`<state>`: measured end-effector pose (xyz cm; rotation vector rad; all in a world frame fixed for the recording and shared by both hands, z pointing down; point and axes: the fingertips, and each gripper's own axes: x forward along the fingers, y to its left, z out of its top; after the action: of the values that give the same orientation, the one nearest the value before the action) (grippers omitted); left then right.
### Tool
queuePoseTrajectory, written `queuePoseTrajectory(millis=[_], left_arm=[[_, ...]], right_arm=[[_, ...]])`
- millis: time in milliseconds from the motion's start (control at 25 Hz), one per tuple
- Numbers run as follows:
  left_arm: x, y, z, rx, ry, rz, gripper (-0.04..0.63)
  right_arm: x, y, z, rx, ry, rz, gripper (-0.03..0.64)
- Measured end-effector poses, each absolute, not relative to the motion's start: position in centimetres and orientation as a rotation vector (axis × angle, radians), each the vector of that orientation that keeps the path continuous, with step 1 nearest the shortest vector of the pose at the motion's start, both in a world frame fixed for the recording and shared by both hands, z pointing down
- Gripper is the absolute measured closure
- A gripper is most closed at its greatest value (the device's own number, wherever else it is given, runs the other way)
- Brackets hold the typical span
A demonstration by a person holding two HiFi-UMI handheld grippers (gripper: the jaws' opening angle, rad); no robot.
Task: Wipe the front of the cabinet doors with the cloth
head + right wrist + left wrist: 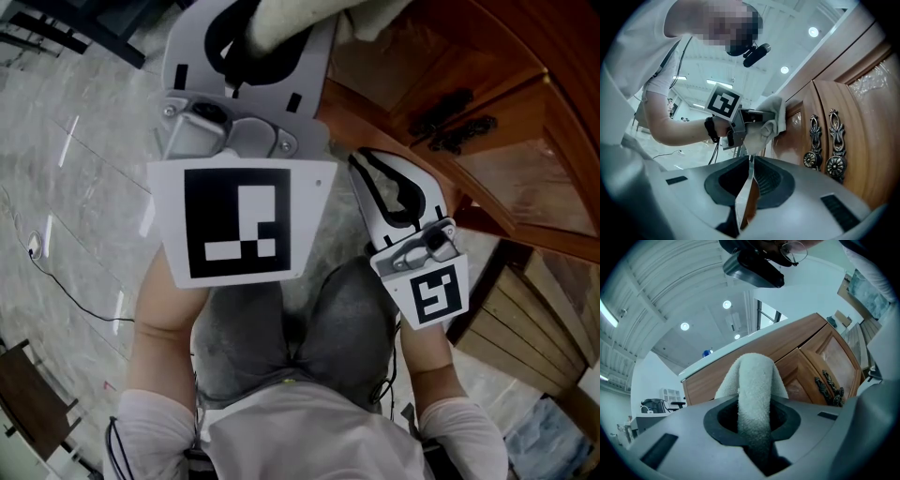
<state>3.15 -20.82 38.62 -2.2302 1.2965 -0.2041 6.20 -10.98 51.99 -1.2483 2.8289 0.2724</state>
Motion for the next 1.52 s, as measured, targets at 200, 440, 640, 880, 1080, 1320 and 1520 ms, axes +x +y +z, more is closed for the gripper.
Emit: queuePoseTrajectory(millis=[200,440,640,880,1080,1320,1520], left_arm=[[5.9,-19.2,38.4,-2.247,1.244,-0.190,0.503],[8.6,-16.8,38.2,-2.264,1.175,-0.149,0.503],[10.2,-15.6,38.4,-2.272,1.149,-0.124,0.503],[11.7,-14.6,39.1,-2.285,1.107,-0.115,0.503],[10.2,-14.0,39.9,-2.236,1.080,-0.155,0.503],[1.1,-16.8,41.8,-2.143,1.290,-0.243,0.503],[-5.9,-20.5,44.0,-2.112,1.520,-0.310,0.503]], right_arm=[[7.4,-10.3,52.1,-1.256,2.817,0.279,0.558],[8.0,-9.1,51.9,-1.267,2.802,0.298,0.558],[9.0,-8.2,52.4,-1.287,2.801,0.305,0.558],[9.2,-8.0,52.7,-1.285,2.802,0.308,0.558],[8.9,-8.0,53.1,-1.277,2.808,0.305,0.558],[7.2,-8.0,53.0,-1.238,2.817,0.309,0.558],[5.0,-7.8,53.0,-1.196,2.845,0.326,0.558]])
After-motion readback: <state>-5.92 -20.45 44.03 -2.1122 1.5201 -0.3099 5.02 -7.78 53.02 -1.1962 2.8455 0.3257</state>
